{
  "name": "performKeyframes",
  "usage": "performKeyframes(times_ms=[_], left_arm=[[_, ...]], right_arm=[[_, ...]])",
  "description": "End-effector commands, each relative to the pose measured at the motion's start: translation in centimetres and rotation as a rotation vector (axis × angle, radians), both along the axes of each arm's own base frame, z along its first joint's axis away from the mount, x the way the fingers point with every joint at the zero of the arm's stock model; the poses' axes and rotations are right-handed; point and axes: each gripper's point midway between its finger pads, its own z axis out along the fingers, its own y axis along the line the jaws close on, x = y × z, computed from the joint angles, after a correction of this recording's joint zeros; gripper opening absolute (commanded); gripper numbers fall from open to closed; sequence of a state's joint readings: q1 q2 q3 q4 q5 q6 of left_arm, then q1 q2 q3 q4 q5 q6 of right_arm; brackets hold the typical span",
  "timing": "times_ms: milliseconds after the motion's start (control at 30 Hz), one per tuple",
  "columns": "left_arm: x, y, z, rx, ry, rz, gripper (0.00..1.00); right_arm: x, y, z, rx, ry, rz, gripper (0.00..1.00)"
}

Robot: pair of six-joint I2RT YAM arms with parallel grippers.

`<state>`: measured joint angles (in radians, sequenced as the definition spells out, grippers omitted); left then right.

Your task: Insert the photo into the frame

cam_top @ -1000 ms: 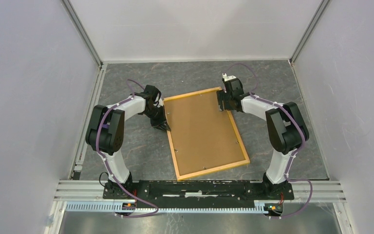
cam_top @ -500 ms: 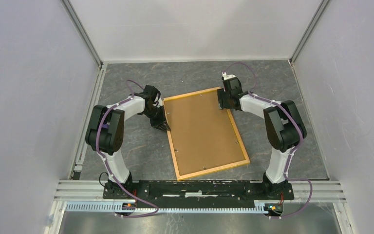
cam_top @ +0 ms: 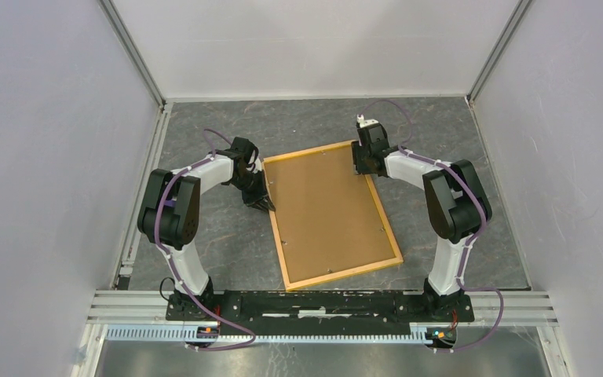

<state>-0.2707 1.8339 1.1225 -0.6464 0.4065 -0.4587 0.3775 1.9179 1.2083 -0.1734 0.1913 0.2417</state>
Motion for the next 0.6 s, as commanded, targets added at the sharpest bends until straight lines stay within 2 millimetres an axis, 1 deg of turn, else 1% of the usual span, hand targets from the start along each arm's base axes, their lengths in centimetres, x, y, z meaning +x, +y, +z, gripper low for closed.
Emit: performKeyframes(times_ms=[0, 67, 200, 367, 500, 567], left_arm=[[-1.2, 0.6, -1.8, 0.022, 0.018, -0.068, 0.02], [-1.2, 0.6, -1.7, 0.020, 0.018, -0.067, 0.02], [-1.2, 0.5, -1.7, 0.015, 0.017, -0.066, 0.02], [-1.2, 0.5, -1.8, 0.015, 0.018, -0.067, 0.02], [-1.2, 0.6, -1.8, 0.017, 0.018, -0.067, 0.02], [-1.2, 0.6, -1.8, 0.018, 0.019, -0.065, 0.02]], right_arm=[[-1.2, -0.5, -1.0, -0.003, 0.050, -0.006, 0.47], [-1.5, -0.6, -0.8, -0.005, 0.051, -0.005, 0.43], [-1.8, -1.1, -0.9, -0.029, 0.064, -0.001, 0.32], [-2.2, -1.2, -1.5, -0.043, 0.085, 0.006, 0.17], [-2.2, -1.1, -1.5, -0.041, 0.085, 0.015, 0.05], [-2.1, -1.3, -1.5, -0.047, 0.080, 0.014, 0.04]])
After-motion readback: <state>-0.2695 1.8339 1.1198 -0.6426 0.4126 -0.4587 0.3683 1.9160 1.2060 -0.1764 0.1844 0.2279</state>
